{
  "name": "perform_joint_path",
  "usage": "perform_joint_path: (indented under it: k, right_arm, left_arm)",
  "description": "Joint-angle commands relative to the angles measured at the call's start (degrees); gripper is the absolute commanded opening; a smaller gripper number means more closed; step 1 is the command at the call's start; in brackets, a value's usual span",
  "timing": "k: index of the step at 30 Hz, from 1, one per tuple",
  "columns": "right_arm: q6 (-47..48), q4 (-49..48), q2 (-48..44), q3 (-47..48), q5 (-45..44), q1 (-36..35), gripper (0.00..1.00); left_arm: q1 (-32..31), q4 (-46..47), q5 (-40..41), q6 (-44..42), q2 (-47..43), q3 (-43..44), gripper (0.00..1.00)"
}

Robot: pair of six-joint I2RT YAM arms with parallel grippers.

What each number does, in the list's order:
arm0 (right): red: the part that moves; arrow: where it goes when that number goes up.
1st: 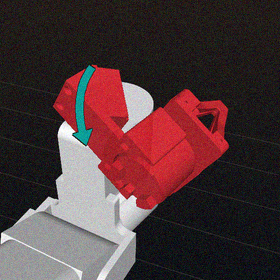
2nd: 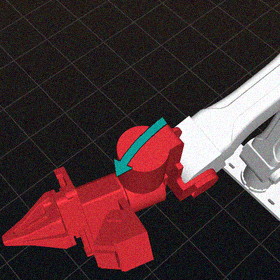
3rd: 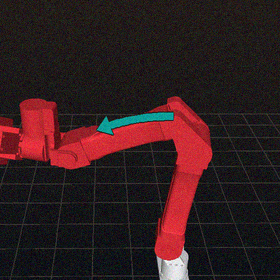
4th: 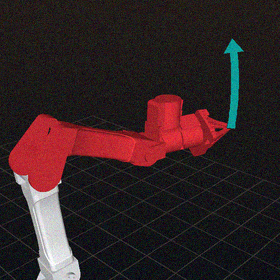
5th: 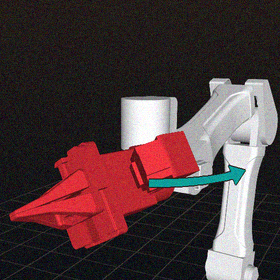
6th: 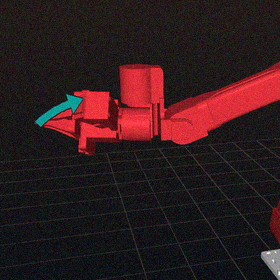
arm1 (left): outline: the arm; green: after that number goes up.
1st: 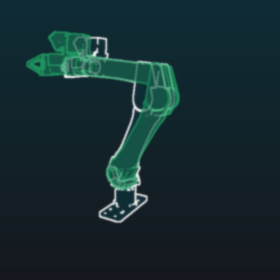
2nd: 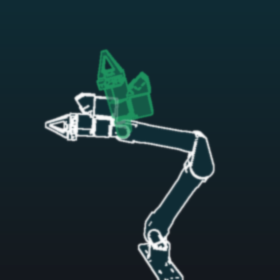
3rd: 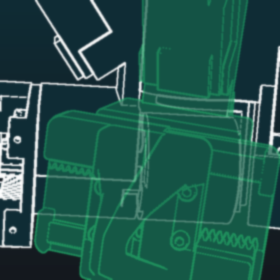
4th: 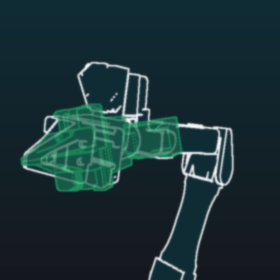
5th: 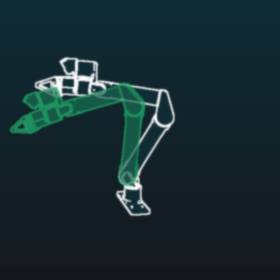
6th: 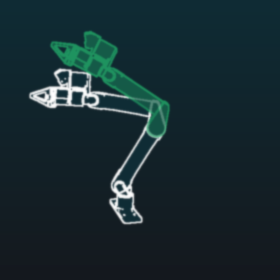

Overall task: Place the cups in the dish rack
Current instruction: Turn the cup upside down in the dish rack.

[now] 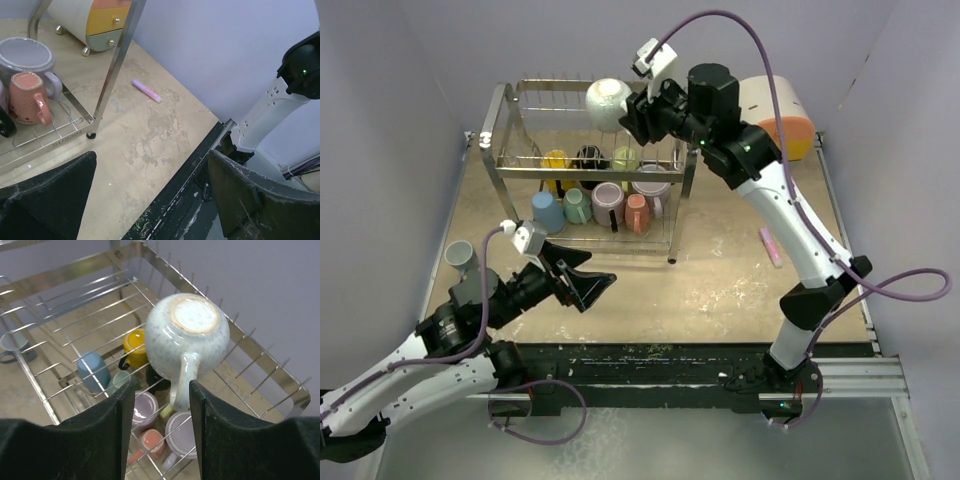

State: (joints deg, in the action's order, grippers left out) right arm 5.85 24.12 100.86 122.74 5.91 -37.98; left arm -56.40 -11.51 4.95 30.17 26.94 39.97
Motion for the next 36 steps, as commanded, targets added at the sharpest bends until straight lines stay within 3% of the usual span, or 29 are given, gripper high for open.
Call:
perform_joint_path:
  k: [1, 13, 18, 22, 31, 36]
  right_arm:
    - [7.02, 1.19, -5.57, 5.12, 9.72, -0.17, 0.51]
    - [15.9, 11.29, -11.02, 6.69, 24.48, 2.49, 0.56]
    - [16.63, 13.8, -14.48, 4.98, 32.6, 7.58, 0.57]
    - [17.64, 15.57, -17.97, 2.49, 33.76, 11.99, 0.58]
    - [19.88, 20.86, -26.8, -5.99, 34.14, 20.74, 0.63]
    - [18.97, 19.89, -32.01, -16.37, 35.87, 24.87, 0.64]
  left_arm:
    - [-0.02, -6.67, 1.8, -5.22, 3.67, 8.2, 0.95]
    - [-0.02, -22.42, 8.86, -12.23, 13.15, 24.11, 0.99]
    - [-0.02, -29.36, 13.53, -12.38, 18.67, 27.75, 0.99]
    - [0.02, -34.08, 14.63, -9.61, 22.03, 30.01, 0.99]
    - [-0.02, -39.26, 18.21, -0.96, 20.05, 26.67, 0.99]
    - [-0.02, -39.92, 20.45, 1.34, 19.15, 24.58, 1.0]
